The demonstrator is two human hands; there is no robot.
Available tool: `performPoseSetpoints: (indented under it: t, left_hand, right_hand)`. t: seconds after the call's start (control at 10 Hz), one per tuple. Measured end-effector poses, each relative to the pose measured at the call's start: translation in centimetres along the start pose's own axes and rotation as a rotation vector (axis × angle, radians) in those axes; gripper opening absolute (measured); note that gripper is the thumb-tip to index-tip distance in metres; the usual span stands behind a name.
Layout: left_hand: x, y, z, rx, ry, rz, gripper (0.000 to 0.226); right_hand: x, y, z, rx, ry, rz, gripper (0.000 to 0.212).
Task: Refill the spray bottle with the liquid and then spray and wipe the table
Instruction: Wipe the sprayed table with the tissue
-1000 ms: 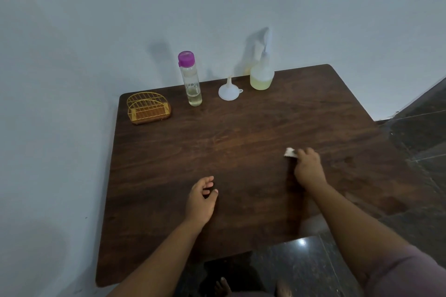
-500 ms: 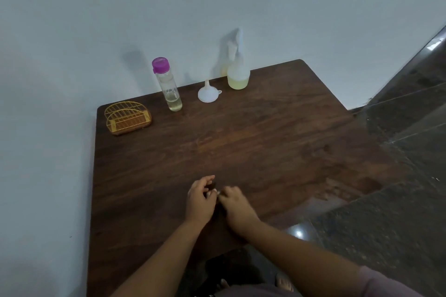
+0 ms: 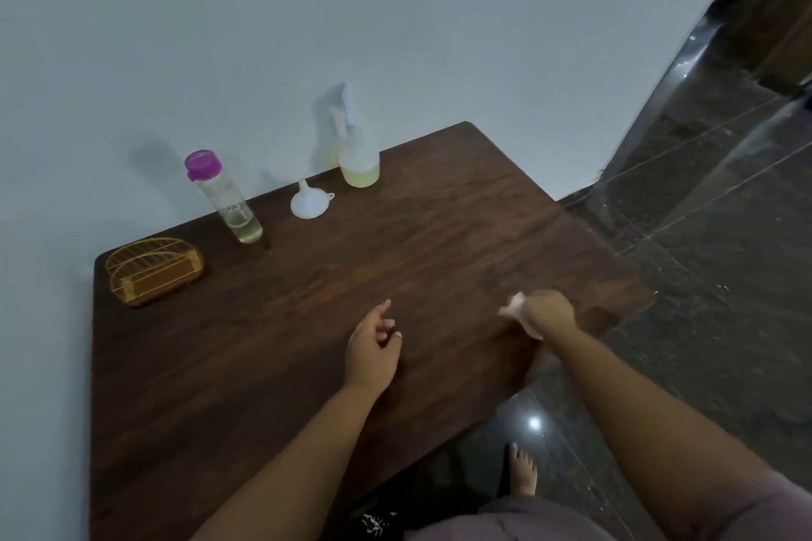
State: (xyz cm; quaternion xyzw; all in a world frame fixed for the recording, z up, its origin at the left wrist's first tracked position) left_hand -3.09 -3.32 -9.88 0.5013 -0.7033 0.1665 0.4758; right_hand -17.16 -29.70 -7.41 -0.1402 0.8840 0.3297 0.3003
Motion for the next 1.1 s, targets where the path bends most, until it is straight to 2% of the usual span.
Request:
performPoseSetpoints:
  t: [0.1,0.2,0.3,0.4,0.5,0.6,0.7,0.8,1.0,1.1]
  left_hand:
    - [4.4,-3.0,3.1,-0.078,-0.033,0.082,0.051]
    - [9.6,-6.7,7.6,-0.156,-0.081,0.163,0.049]
    - [14.4,-10.8,12.7,-0.166,-0.062,0.231,0.049]
    - [18.4,-15.2,17.7,-0.156,-0.038,0.219,0.048]
    - [22.0,-19.3,22.2,-0.160,-0.039,0.200,0.048]
    - [25.4,-22.6,25.5,-0.160,-0.083,0.256,0.047]
    - [27.3,-25.7,27.9,-0.152,-0.150,0.314,0.046]
    - [28.2,-28.5,29.8,-0.182,-0.254,0.394,0.046]
    - [28.5,-32.0,30.8,-0.142,-0.283,0.350,0.046]
    - [28.3,-31.9,30.6,-0.078,-0.316,0.364,0.044]
  right_hand:
    - [-0.5,-2.4,-3.4,-0.102,-0.730,0.240,0.036]
    - [-0.9,-5.6,-6.4,-0.162,-0.911,0.324,0.036]
    - [-1.3,-10.4,-9.9,-0.174,-0.952,0.314,0.032]
    - [-1.6,-17.2,-14.2,-0.137,-0.961,0.267,0.041]
    - [-1.1,-23.3,-18.7,-0.054,-0.867,0.237,0.047]
    - [-0.7,-30.0,-21.3,-0.038,-0.678,0.184,0.055]
    - [0.4,-36.9,-21.6,-0.048,-0.464,0.188,0.052]
    - [0.0,-41.2,-20.3,-0.080,-0.235,0.165,0.039]
    - [0.3,-45.9,-16.1,-0.248,-0.108,0.189,0.039]
    - [0.5,-46.6,-16.2,-0.229,-0.118,0.169,0.031]
Point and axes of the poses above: each hand's wrist, its own y-axis away from the middle knuckle, its own z-axis out of the palm, x = y × z, the point moved 5 cm from there along -y, towards the middle knuckle, and after that the axes turned 2 degrees about -y, right-handed, at the moved point
